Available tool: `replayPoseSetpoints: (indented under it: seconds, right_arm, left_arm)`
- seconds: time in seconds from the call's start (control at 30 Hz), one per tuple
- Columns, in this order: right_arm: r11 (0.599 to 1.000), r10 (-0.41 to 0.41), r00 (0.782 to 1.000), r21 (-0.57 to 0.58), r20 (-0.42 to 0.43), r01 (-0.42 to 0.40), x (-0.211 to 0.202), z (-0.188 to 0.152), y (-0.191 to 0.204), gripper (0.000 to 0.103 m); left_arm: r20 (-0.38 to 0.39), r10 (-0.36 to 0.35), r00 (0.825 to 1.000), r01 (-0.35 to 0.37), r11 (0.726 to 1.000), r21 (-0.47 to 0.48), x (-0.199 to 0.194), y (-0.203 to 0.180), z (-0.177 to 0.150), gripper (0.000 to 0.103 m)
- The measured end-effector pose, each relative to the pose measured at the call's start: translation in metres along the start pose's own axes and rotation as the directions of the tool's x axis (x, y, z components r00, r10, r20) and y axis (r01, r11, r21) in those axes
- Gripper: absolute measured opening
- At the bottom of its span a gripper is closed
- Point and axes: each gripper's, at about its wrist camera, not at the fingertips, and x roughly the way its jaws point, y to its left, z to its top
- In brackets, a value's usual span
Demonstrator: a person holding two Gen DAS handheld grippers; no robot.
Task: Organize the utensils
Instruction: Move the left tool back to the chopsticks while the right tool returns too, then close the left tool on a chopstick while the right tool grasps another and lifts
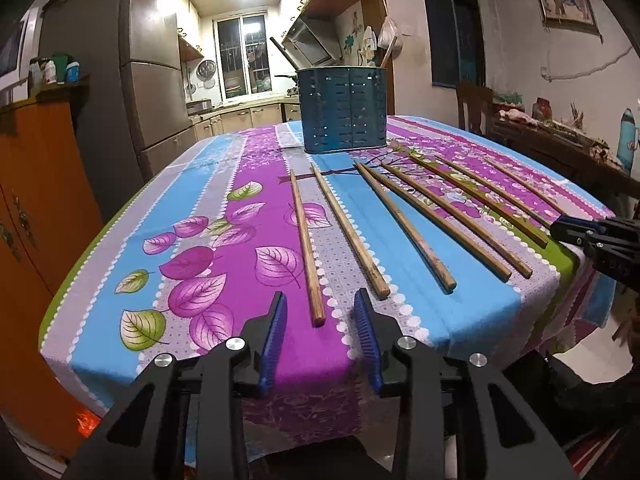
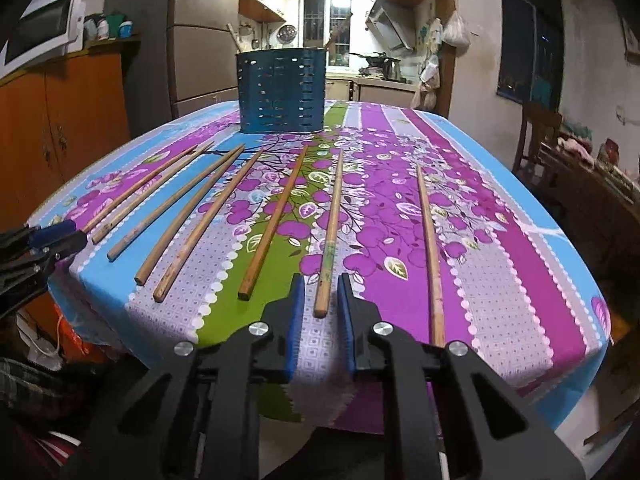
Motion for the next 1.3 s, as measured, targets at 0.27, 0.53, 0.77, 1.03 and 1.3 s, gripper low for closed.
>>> replayPoseSetpoints:
  seconds: [0.27, 0.53, 0.77, 1.03, 1.3]
  right_arm:
    - [0.998, 0.006, 1.000, 0.060, 0.028, -0.008, -0.001, -0.004, -0.002, 0.012]
    - [0.996, -0.002, 0.999, 0.088, 0.045, -0.002, -0.002, -0.007, -0.003, 0.005]
    - [0.995, -0.002, 0.999, 0.101, 0.051, -0.003, -0.004, -0.007, -0.005, 0.005]
    - [0.996, -0.025, 0.995, 0.087, 0.097, 0.016, -0.018, -0.001, -0.007, 0.005]
    - [0.999, -0.038, 0.981, 0.045, 0.192, 0.030, -0.039, 0.024, -0.008, 0.005]
  left_arm:
    - [0.025, -0.032, 0.999, 0.032, 0.999, -0.025, -0.001, 0.004, -0.004, 0.034]
    - [0.069, -0.038, 0.997, 0.039, 0.999, -0.025, 0.003, 0.008, -0.007, 0.022]
    - [0.074, -0.017, 0.997, 0.018, 1.000, -0.015, 0.001, 0.007, -0.007, 0.008]
    - [0.093, 0.017, 0.996, -0.017, 1.000, -0.001, -0.018, 0.005, 0.001, 0.007]
    - [0.204, 0.032, 0.978, -0.028, 0.999, -0.023, -0.053, 0.013, 0.033, 0.007]
